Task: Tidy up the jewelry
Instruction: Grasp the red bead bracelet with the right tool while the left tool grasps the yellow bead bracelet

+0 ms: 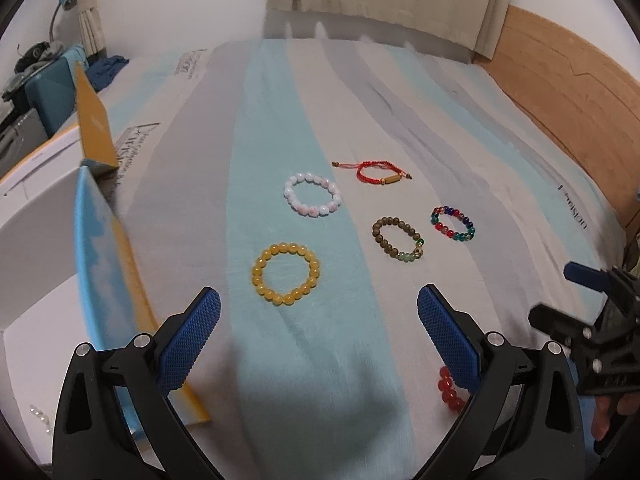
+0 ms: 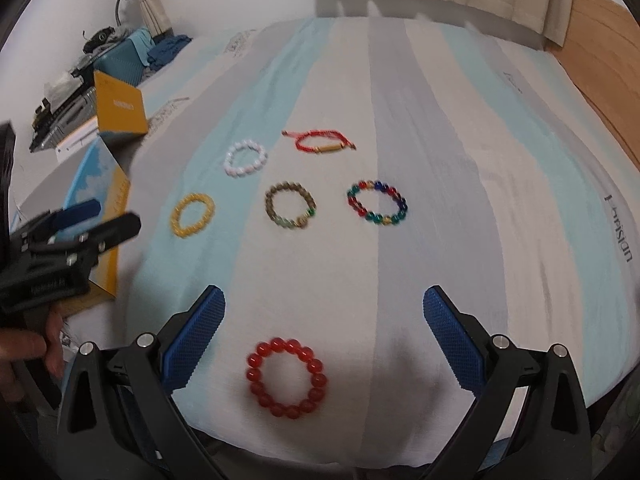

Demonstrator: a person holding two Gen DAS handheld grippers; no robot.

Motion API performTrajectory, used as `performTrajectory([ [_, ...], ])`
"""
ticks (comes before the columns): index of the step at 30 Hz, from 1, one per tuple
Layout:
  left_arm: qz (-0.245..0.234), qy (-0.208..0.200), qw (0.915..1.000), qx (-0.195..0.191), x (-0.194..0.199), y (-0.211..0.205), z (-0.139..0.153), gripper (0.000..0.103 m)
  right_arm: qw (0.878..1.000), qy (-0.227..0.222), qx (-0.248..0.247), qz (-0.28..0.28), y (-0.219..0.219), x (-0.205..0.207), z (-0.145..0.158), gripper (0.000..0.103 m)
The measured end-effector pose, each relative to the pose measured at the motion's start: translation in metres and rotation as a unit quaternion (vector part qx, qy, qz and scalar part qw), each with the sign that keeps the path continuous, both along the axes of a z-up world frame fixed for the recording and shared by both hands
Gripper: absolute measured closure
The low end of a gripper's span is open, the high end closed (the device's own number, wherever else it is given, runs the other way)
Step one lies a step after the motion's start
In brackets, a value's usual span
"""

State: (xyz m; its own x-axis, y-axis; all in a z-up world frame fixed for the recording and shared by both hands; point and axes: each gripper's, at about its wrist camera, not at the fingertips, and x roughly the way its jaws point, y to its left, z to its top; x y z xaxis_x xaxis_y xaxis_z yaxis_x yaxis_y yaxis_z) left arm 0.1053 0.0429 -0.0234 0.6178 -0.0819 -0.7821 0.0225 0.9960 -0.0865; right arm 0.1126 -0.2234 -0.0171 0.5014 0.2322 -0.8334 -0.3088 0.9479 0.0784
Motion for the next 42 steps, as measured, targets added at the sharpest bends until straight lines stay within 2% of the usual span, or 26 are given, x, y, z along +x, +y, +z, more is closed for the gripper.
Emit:
performTrajectory([
  [16,0.002,0.024,0.9997,-0.007,0.039,0.004,-0.053,0.006,0.999,0.049,-0.008,0.001,-0.005,-0.003,-0.062,0.007],
  [19,0.008,0.032,0.9994,0.001,0.046,0.008,-0.066,0.006,0.998,0.058,-0.014,0.007,-0.001,-0.006,-0.073,0.007],
  [31,0.021,0.056,0.9982,0.006,0.057,0.012,-0.095,0.006,0.997,0.077,-0.017,0.016,0.007,-0.014,-0.099,0.008],
  [42,0.025,0.054,0.9981,0.014,0.058,0.011,-0.099,0.010,0.996,0.061,-0.051,0.026,0.011,-0.018,-0.104,0.033],
])
